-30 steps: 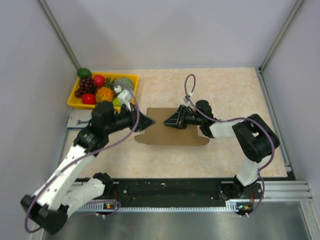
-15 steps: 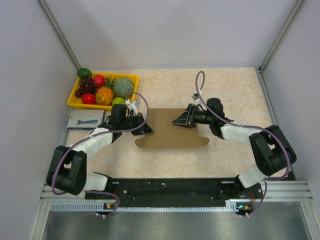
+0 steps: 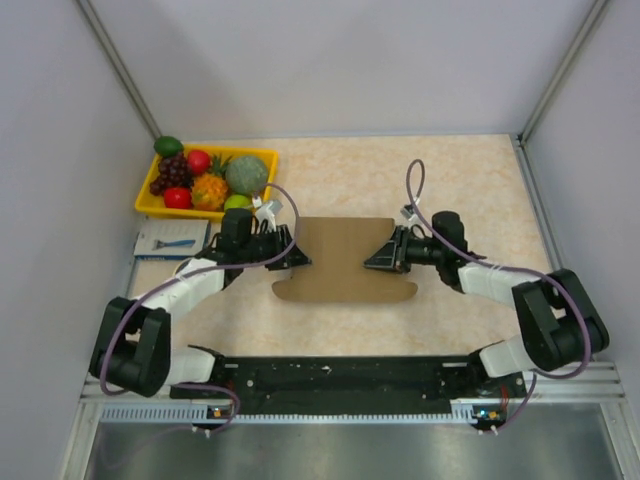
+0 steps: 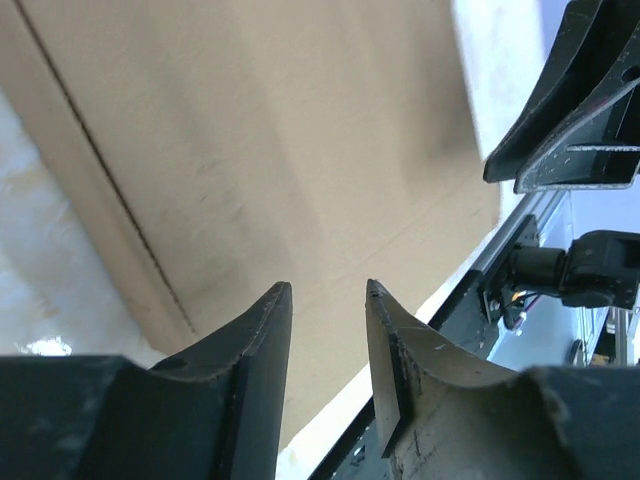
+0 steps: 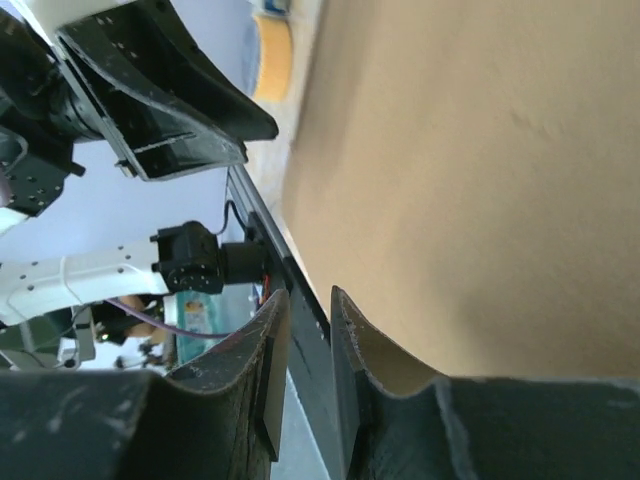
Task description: Fold the paper box
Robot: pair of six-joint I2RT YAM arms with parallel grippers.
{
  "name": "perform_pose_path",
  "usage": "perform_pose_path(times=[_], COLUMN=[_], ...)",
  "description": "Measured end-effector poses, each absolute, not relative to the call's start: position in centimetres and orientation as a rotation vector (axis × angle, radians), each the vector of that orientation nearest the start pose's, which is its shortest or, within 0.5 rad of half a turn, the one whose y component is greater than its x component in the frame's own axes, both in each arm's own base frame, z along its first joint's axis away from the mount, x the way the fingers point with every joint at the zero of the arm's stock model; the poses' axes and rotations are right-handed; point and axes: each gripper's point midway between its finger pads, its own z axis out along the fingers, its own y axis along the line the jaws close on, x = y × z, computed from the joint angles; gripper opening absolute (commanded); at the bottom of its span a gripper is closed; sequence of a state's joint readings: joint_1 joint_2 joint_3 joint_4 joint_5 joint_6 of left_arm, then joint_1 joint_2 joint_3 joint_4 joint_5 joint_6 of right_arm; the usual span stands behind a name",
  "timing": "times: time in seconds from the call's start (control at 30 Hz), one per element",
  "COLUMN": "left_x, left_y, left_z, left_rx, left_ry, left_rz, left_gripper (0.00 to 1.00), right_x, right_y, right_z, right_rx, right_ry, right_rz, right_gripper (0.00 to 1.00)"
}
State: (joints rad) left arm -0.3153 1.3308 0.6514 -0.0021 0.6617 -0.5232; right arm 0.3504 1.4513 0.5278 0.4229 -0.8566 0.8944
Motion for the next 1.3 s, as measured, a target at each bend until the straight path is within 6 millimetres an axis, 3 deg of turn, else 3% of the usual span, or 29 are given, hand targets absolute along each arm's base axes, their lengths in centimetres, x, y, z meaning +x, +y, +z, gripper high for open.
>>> perform_pose_path(times=[0.07,0.17,0.23,0.3,0.37,0.53,0.67,0.7,0.83,0.87,1.0,1.1,1.2,1.3], left_x=[26.8,27.6,28.0,27.9,27.6,27.5,27.4,27.6,28.4,28.4,28.0,27.0,26.4,26.8], left_y=[-21.9,-22.5,-22.9,-23.0,-23.1,-23.3,-22.7,-22.5,-21.2,-20.8,-18.5,-17.8,-17.8,-18.5], left_z=[12.6,13.6,12.6,10.0,8.2,9.5,11.4,12.0,13.6,13.7,12.3,9.3,6.8,5.8], left_rx=[0.159,0.189,0.189,0.166,0.143,0.198,0.238,0.246,0.246,0.237,0.171,0.125,0.09,0.072], left_ry=[2.295,2.245,2.252,2.311,2.356,2.321,2.312,2.306,2.276,2.273,2.284,2.353,2.409,2.418], left_rz=[-1.184,-1.206,-1.221,-1.223,-1.247,-1.232,-1.143,-1.126,-1.045,-1.022,-0.947,-0.954,-0.977,-1.032], left_gripper=[0.38,0.35,0.34,0.34,0.41,0.53,0.61,0.71,0.9,0.91,0.91,0.82,0.7,0.64], right_x=[25.3,26.5,26.8,26.2,25.1,25.3,25.6,25.8,26.9,27.0,26.1,25.5,25.6,25.7], right_y=[24.9,23.8,23.2,22.9,22.6,22.2,21.7,21.6,20.5,19.9,17.6,16.1,15.8,16.7], right_z=[13.5,14.6,13.2,10.3,7.9,8.6,10.3,11.0,12.7,12.7,12.1,11.1,10.2,8.3], right_rx=[-0.029,-0.043,-0.018,0.038,0.11,0.126,0.09,0.059,-0.009,-0.01,-0.032,-0.048,-0.07,-0.105], right_ry=[2.221,2.128,2.122,2.17,2.231,2.162,2.151,2.144,2.149,2.164,2.224,2.263,2.283,2.33], right_rz=[1.583,1.576,1.579,1.596,1.641,1.719,1.662,1.635,1.468,1.397,1.148,1.004,0.941,0.913], right_gripper=[0.24,0.23,0.23,0.22,0.18,0.2,0.24,0.26,0.59,0.63,0.75,0.76,0.75,0.63])
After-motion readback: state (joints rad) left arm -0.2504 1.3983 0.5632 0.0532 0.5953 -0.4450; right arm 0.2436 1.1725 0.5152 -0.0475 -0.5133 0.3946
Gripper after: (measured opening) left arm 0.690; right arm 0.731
